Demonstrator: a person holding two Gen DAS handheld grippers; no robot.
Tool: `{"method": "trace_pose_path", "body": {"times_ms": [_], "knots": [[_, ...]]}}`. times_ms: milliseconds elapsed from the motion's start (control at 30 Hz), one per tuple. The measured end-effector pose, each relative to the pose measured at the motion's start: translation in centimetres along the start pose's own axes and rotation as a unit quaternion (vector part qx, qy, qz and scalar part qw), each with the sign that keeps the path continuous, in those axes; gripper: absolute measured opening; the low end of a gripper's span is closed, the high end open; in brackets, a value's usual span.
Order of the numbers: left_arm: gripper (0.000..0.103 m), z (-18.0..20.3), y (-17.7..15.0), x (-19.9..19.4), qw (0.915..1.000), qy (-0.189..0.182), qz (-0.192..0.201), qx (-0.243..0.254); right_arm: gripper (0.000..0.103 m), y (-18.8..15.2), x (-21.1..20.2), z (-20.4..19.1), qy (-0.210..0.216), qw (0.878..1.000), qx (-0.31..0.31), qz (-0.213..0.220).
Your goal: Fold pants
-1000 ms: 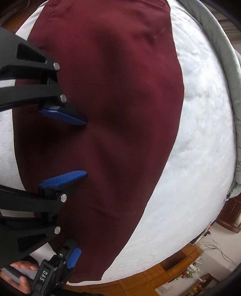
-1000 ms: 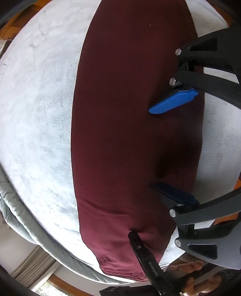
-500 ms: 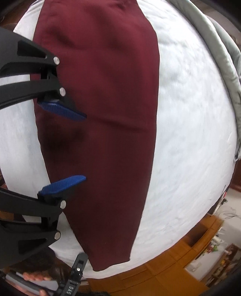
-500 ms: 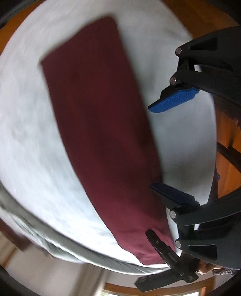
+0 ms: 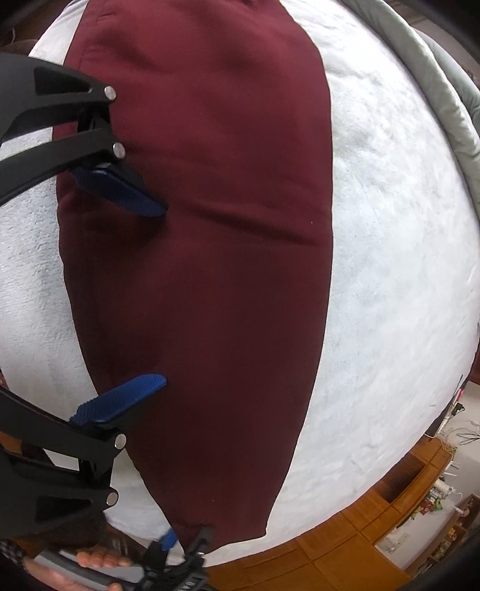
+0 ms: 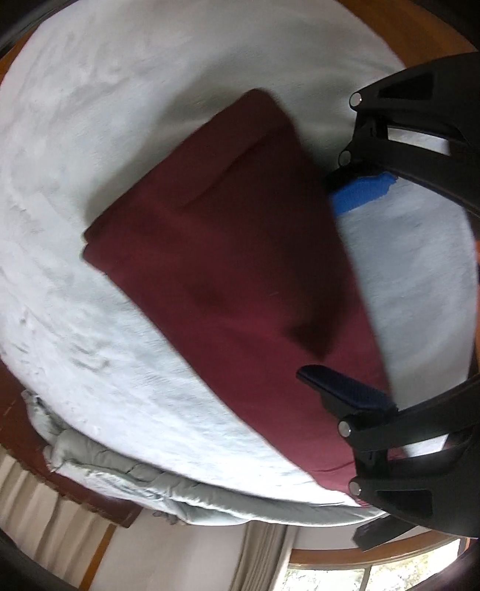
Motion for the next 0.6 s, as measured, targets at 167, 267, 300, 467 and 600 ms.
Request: {"method": "trace_pose_path", "body": {"times_ms": [167,267,300,467,600], "knots": [[0.09,-0.4,0.0,0.1,1.0,-0.002,-0.001,0.004,0.051,1.6,1.7,-0.6,0.005,0.999,0.018,0.026],[0.09,-0.4,0.1,0.1,0.9999,-0.011,0.001,-0.001,0.022,2.1,1.8,-1.0,0.045,0.998,0.024,0.034],[0.09,-0.6,0.2,0.0,0.9999,-0.014,0.001,-0.006,0.019,2.2,1.7,-1.1,0.058,0.997,0.027,0.036],[0.09,-1.7,0.4,-1.8,0.9994,-0.012,0.024,-0.021,0.015,3.3,-0.8,-3.3,0.095,0.993,0.007,0.071],[0.09,-2.2,0.9,-4.3,0.9971,0.0,0.075,-0.013,0.014,4.3,-4.1,-4.9,0.128,0.985,-0.013,0.112]]}}
Point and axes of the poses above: each gripper's, at about its wrist camera, not at the fingertips, and x roughly the way its jaws point, z to its right, y to its top, the point moved 2 cm from there along x, roughly the way its jaws point, and after that the axes turned 5 degrees about z, right-handed, at the moved point
